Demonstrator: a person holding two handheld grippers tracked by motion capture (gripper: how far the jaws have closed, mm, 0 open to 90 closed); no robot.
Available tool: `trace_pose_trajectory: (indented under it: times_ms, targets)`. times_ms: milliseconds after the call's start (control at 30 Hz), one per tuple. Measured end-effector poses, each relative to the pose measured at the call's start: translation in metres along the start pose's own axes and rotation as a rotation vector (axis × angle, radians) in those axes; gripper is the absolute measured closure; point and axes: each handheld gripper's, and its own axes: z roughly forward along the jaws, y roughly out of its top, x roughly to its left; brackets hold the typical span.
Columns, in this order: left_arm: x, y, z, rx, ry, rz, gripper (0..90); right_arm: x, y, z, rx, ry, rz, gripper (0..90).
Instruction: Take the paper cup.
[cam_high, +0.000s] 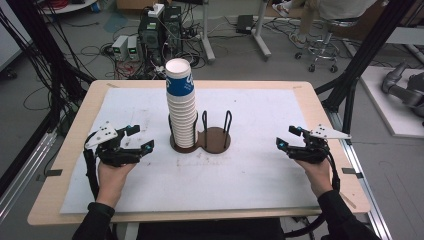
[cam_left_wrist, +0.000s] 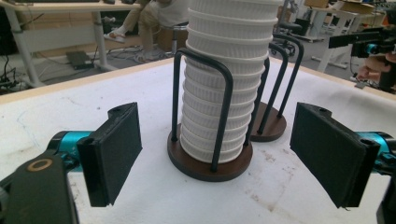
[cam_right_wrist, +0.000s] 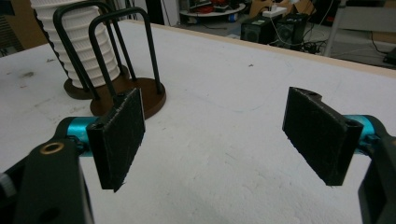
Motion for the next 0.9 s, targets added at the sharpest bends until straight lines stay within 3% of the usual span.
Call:
trace_pose_trajectory:
  times_ms: [200,300,600,900]
  targets:
    - [-0.005,0.004,0.004,0.004,-0.008,0.033,16.3,-0.002,0.000,0.000,-0.014,0.019,0.016,24.9]
    - [-0.007,0.007,0.006,-0.006,-0.012,0.030,16.2,0.001,0.000,-0.001,-0.021,0.000,-0.014,24.9]
    - [-0.014,0.028,0.016,-0.012,-0.020,0.076,15.2,0.006,0.001,-0.004,-0.005,-0.011,-0.030,24.8]
    - [-0.018,0.046,0.027,-0.001,-0.050,0.074,11.6,0.009,0.000,-0.001,0.014,-0.005,-0.048,21.8]
